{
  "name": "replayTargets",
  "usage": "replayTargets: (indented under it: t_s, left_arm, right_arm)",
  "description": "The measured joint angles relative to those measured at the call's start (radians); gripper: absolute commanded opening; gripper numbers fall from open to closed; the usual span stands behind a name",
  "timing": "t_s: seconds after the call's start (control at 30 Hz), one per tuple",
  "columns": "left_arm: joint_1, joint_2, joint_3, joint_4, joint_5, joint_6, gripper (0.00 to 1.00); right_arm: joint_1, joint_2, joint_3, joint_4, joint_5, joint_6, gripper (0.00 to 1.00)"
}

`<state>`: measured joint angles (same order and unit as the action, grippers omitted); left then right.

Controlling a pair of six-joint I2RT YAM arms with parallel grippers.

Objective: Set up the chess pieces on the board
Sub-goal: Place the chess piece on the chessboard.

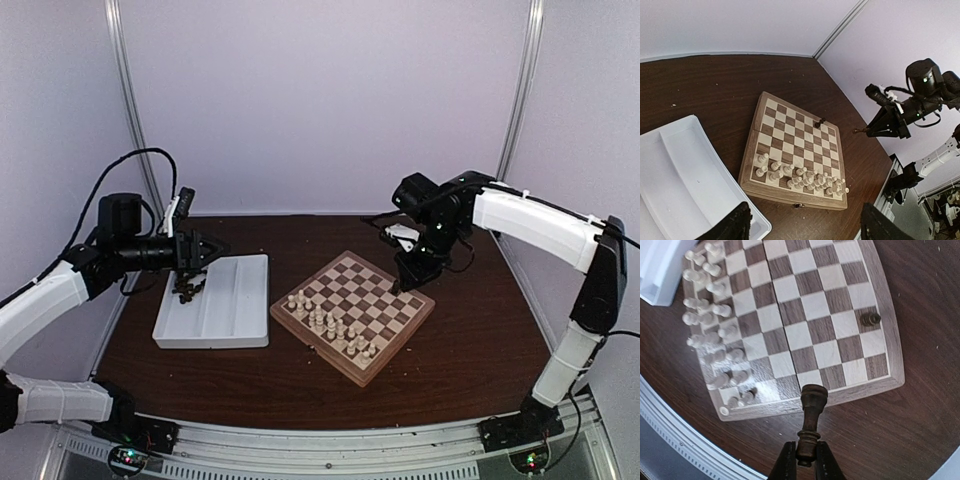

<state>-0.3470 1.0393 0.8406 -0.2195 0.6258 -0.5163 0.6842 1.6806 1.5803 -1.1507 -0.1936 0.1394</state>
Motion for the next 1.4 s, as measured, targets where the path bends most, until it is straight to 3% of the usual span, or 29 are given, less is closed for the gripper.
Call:
replayTargets:
  t_s: [0.3,0.9,1.1,1.3,1.4]
  left_arm:
    - [0.0,0.001,0.007,-0.002,-0.009,0.015,0.75]
    - [0.0,0.01,0.007,-0.024,-0.022,0.033,0.75]
    - [0.0,0.011,0.007,-0.037,-0.023,0.04,0.75]
    - [0.0,0.014,0.007,-0.038,-0.024,0.048,0.75]
    - [0.0,0.016,0.008,-0.042,-0.026,0.049,0.75]
  right_arm:
    - [-0.001,0.206,0.04,-0.133,0.065,-0.042,0.12]
    - [-0.002,0.36,0.12,-0.219,0.106,-0.077,0.16]
    - [-0.002,0.371,0.139,-0.222,0.113,-0.086,0.29]
    - [-0.002,0.372,0.154,-0.222,0.116,-0.088,0.34]
    - [-0.002,0.372,0.165,-0.222,0.12,-0.087,0.49]
